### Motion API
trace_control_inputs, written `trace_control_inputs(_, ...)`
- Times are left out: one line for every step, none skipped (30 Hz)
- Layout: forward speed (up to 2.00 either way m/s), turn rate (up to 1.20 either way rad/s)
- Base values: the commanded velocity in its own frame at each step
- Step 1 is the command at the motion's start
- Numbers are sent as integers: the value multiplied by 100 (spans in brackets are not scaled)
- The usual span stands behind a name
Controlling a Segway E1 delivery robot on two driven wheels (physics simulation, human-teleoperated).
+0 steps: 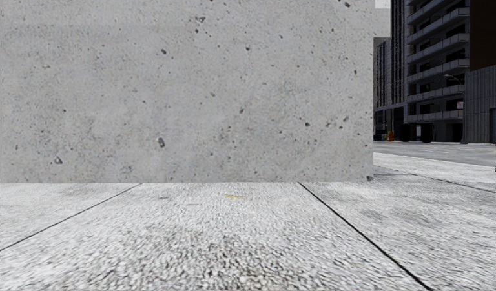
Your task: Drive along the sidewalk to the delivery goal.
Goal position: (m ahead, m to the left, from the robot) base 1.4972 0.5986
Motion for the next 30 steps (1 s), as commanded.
trace_control_inputs(200,0)
trace_control_inputs(200,0)
trace_control_inputs(200,0)
trace_control_inputs(200,0)
trace_control_inputs(200,0)
trace_control_inputs(200,0)
trace_control_inputs(200,0)
trace_control_inputs(200,0)
trace_control_inputs(199,0)
trace_control_inputs(187,0)
trace_control_inputs(187,0)
trace_control_inputs(173,0)
trace_control_inputs(157,13)
trace_control_inputs(148,41)
trace_control_inputs(148,41)
trace_control_inputs(146,52)
trace_control_inputs(143,55)
trace_control_inputs(143,55)
trace_control_inputs(142,55)
trace_control_inputs(142,55)
trace_control_inputs(142,55)
trace_control_inputs(142,54)
trace_control_inputs(142,12)
trace_control_inputs(141,0)
trace_control_inputs(141,0)
trace_control_inputs(137,0)
trace_control_inputs(119,0)
trace_control_inputs(100,0)
trace_control_inputs(100,0)
trace_control_inputs(82,0)
